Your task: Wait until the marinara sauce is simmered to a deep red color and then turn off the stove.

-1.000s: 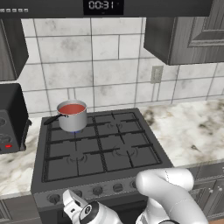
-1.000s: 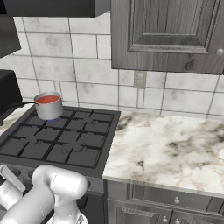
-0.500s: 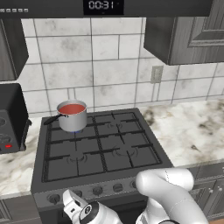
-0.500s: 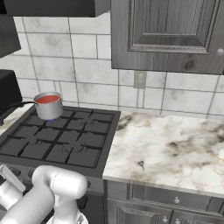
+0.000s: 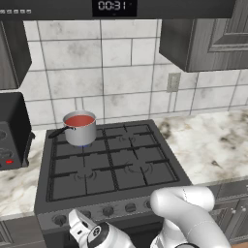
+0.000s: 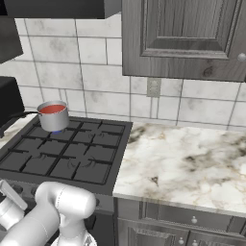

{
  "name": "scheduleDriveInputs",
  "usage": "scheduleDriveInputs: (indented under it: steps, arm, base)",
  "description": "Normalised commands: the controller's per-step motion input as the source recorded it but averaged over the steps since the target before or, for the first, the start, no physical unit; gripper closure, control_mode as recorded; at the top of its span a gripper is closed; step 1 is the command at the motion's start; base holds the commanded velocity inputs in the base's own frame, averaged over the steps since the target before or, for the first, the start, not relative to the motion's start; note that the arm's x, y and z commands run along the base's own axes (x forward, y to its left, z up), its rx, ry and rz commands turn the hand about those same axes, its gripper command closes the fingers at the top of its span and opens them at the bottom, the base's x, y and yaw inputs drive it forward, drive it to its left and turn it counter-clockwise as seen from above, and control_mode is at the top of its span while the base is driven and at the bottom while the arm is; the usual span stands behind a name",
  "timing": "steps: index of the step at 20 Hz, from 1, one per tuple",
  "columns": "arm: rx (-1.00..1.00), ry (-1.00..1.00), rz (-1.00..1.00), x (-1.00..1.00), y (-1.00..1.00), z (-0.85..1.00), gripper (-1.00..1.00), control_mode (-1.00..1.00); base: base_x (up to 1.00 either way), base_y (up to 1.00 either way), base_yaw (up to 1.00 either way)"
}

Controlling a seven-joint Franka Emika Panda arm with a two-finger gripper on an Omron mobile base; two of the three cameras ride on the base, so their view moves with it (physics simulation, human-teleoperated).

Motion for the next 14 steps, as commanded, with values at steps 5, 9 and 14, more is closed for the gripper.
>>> scheduleDriveInputs:
  steps: [5, 9, 14]
  arm:
    - [0.04, -0.04, 0.00, 0.00, -0.05, -0.08, 1.00, -1.00]
    - [0.17, -0.09, 0.00, -0.10, -0.11, -0.14, 1.00, -1.00]
    - [0.24, 0.00, -0.05, 0.00, -0.19, -0.25, 1.00, -1.00]
  base:
    - [0.00, 0.00, 0.00]
    - [0.00, 0.00, 0.00]
    - [0.00, 0.00, 0.00]
